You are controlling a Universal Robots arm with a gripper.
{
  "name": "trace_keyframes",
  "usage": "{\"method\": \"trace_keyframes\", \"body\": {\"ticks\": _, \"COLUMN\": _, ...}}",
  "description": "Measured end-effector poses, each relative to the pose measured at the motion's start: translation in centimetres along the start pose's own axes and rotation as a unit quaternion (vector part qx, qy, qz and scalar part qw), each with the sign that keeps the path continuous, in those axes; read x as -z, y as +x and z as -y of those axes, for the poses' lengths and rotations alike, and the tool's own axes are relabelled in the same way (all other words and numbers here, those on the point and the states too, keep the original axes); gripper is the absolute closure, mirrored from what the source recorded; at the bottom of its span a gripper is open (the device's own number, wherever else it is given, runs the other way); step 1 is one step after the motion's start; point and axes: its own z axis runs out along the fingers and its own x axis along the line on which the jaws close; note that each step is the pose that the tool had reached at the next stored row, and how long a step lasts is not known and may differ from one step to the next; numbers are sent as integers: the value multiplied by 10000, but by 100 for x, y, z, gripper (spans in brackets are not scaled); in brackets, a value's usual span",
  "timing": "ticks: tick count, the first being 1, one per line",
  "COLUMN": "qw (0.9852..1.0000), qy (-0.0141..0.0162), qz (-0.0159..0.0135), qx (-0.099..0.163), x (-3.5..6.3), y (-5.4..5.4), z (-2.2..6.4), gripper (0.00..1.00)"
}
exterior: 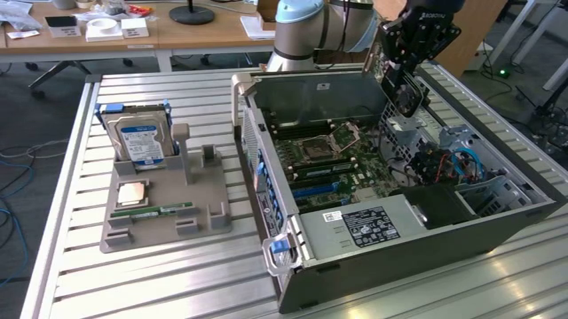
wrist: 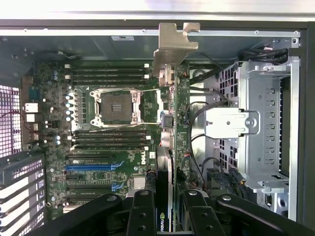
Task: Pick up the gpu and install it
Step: 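Pick up the gpu and move the gpu toward the slot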
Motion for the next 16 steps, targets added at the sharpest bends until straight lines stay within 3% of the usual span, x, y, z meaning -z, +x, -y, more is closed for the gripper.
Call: {"method": "trace_keyframes", "body": {"ticks": 16, "qw": 10000, "qy": 0, "qz": 0, "qx": 0, "x": -138, "y": 3, "z": 6, "gripper": 74}}
